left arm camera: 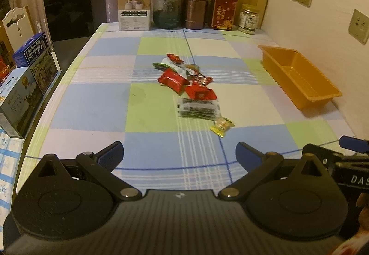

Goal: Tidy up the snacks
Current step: 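Grasp the small yellow candy with the right gripper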

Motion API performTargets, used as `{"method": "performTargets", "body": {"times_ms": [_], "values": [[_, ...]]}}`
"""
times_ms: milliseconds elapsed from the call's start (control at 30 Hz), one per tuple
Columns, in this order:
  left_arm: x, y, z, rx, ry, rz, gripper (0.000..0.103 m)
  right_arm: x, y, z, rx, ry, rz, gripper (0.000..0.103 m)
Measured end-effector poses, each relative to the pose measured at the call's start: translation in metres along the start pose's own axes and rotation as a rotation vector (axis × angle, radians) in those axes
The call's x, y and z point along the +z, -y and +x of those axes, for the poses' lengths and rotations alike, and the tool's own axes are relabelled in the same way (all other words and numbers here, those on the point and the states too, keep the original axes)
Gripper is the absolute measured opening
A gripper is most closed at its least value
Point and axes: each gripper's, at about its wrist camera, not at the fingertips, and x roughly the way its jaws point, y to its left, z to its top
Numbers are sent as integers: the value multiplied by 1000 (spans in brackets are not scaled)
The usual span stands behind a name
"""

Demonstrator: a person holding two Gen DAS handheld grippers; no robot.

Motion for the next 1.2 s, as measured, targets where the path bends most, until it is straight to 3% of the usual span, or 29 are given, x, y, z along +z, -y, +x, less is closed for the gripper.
{"method": "performTargets", "body": {"times_ms": [67,133,333,600,800,1033,1200], "values": [[3,-5,8,2,-1,-6,103,0,-2,11,4,-4,-4,102],[6,-9,16,7,-3,-10,103,0,-4,21,19,-16,1,88],[19,-23,42,18,-17,-32,103,1,-16,64,79,-68,3,69],[38,-41,80,21,-36,-87,103,7,-32,130,103,-106,-3,58],[42,-48,99,9,-54,-108,103,10,-42,167,115,-140,-10,56],[41,-52,112,5,-73,-130,103,13,-62,186,75,-90,-86,52],[39,-53,115,8,-80,-126,103,9,-73,190,11,-71,-184,35]]}}
